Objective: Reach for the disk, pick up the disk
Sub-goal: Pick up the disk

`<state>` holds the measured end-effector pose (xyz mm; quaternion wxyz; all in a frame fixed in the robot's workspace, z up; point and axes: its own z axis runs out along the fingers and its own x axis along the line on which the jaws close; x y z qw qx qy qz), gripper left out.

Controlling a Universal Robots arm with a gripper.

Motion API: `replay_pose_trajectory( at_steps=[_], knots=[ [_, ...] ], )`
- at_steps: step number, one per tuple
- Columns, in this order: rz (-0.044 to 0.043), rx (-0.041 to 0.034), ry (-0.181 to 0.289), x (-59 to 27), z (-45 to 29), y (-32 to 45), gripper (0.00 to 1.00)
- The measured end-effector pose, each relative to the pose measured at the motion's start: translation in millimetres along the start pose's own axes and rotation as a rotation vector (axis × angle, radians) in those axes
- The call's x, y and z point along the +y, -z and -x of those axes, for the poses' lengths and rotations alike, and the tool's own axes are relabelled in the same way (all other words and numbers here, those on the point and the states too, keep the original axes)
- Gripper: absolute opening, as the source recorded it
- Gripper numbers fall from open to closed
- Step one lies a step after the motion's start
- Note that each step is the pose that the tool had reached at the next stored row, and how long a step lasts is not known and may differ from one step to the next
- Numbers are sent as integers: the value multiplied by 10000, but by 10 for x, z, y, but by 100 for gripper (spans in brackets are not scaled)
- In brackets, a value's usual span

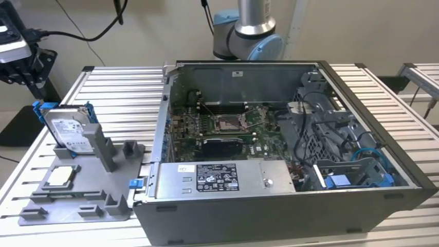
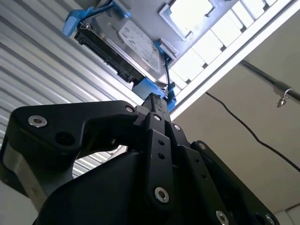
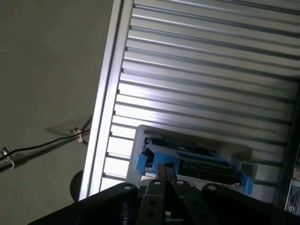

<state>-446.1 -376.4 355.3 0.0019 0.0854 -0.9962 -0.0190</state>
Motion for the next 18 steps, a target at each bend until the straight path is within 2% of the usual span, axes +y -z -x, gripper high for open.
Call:
replay_pose_trajectory(
  at_steps=[18],
  knots=[
    [0, 47, 1229, 0, 0, 0, 0]
  ],
)
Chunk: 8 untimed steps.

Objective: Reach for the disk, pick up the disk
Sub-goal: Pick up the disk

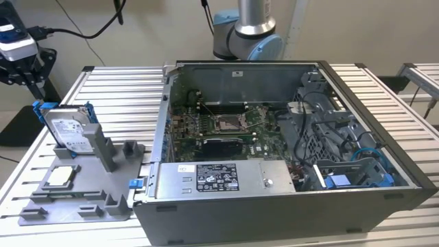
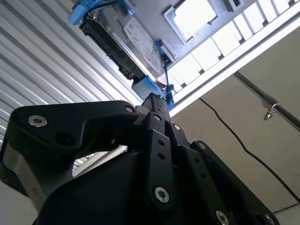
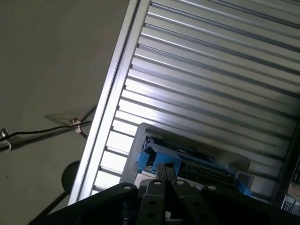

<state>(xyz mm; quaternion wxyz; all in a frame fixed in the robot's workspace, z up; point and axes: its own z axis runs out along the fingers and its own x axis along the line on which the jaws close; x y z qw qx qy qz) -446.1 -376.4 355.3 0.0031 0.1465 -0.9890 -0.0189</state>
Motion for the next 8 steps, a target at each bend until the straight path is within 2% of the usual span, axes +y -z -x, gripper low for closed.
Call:
replay_pose_trajectory(
  at_steps=[8],
  knots=[
    [-1, 21, 566, 0, 0, 0, 0]
  ],
)
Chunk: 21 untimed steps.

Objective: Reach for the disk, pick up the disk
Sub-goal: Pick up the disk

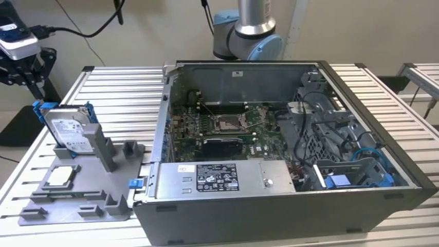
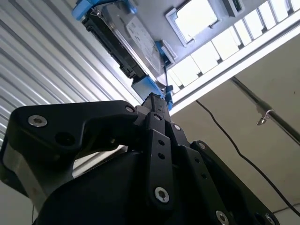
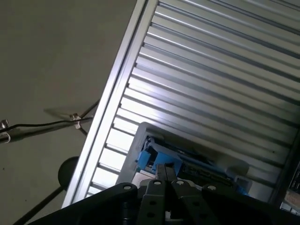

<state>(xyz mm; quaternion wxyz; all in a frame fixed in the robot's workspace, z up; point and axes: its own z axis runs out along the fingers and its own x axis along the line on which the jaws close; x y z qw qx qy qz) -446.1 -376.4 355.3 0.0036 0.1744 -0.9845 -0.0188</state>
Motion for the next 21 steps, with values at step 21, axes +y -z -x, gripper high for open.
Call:
replay_pose_trajectory(
  at_steps=[21],
  knots=[
    [-3, 60, 1526, 0, 0, 0, 0]
  ],
)
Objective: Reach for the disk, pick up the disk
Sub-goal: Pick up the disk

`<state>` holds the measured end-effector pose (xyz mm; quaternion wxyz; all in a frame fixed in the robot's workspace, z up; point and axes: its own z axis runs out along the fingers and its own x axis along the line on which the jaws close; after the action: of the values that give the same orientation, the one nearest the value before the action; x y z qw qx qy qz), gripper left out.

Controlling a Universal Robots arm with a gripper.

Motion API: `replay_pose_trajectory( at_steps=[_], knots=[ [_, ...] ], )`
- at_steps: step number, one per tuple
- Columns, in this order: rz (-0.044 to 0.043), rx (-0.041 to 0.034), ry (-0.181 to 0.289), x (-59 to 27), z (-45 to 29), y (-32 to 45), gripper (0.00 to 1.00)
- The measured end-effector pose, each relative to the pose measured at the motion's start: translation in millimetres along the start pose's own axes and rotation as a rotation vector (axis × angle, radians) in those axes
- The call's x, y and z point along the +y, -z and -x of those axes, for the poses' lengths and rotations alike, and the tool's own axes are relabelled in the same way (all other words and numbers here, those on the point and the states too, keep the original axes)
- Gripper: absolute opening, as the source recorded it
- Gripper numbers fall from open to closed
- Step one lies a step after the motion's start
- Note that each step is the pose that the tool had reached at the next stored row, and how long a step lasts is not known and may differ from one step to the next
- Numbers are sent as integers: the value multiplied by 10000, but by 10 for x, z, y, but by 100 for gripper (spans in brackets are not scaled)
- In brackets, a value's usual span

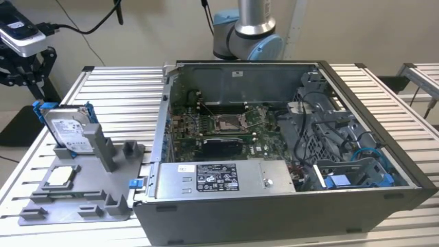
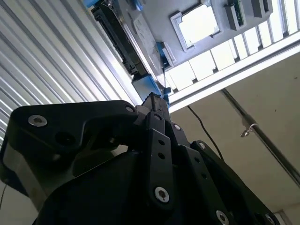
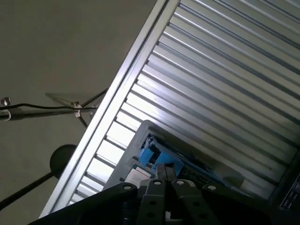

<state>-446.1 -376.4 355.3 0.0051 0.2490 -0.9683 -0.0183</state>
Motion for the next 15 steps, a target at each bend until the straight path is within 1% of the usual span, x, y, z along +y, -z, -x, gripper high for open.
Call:
replay_pose_trajectory(
  at_steps=[10, 15],
  knots=[
    [-2, 28, 730, 0, 0, 0, 0],
    [-3, 47, 1247, 1, 0, 0, 0]
  ],
)
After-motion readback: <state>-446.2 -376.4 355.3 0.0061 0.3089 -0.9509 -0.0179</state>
